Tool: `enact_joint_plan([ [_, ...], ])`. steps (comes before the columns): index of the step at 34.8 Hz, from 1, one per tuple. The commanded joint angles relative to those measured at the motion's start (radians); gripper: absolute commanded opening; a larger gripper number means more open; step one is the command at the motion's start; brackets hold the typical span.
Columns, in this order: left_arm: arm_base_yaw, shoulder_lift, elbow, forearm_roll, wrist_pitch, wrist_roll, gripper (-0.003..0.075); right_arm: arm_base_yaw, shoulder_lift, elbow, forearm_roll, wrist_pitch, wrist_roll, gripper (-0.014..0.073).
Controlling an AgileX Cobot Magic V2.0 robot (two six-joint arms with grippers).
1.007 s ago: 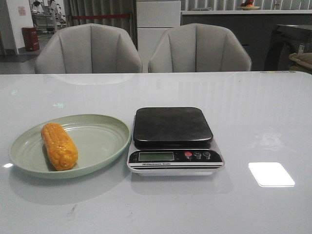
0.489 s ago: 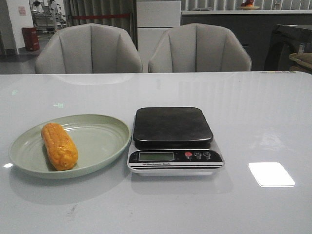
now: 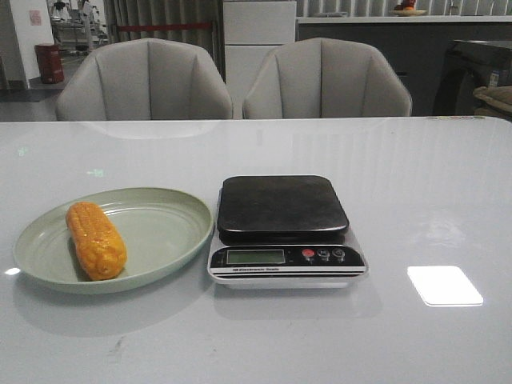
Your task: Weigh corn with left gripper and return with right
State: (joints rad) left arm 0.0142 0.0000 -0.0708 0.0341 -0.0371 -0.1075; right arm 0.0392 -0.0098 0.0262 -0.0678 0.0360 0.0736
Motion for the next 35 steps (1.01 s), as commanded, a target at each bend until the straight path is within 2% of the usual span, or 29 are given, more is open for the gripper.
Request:
enact_joint_plan([
  [1, -0.001, 0.062, -0.145, -0.008, 0.051, -0.001, 0.0113, 0.001, -0.019, 0.01, -0.01, -0.084, -0.008, 0.0192],
  [7, -0.001, 0.198, -0.314, -0.016, 0.268, -0.001, 0.0113, 0.001, -0.019, 0.01, -0.01, -0.084, -0.008, 0.0192],
  [11, -0.001, 0.262, -0.354, -0.048, 0.373, -0.001, 0.0113, 0.001, -0.019, 0.01, -0.01, -0.084, -0.008, 0.0192],
  [18, -0.003, 0.285, -0.329, -0.06, 0.362, -0.001, 0.0113, 0.001, -0.019, 0.01, -0.01, -0.084, -0.008, 0.0192],
  [23, -0.066, 0.292, -0.327, -0.048, 0.377, -0.001, 0.0121, 0.0, -0.019, 0.01, -0.01, -0.084, -0.008, 0.0192],
  [27, -0.117, 0.32, -0.349, -0.006, 0.409, -0.001, 0.02, 0.0, -0.019, 0.01, -0.01, -0.084, -0.008, 0.0192],
  [29, -0.139, 0.34, -0.363, -0.006, 0.428, -0.001, 0.0264, 0.0, -0.019, 0.01, -0.01, -0.084, -0.008, 0.0192],
  [33, -0.191, 0.409, -0.414, -0.006, 0.458, -0.001, 0.0449, 0.0, -0.019, 0.01, -0.01, -0.084, -0.008, 0.0192],
  [35, -0.209, 0.463, -0.446, -0.008, 0.468, -0.001, 0.0519, 0.0, -0.019, 0.01, -0.01, -0.084, -0.008, 0.0192],
])
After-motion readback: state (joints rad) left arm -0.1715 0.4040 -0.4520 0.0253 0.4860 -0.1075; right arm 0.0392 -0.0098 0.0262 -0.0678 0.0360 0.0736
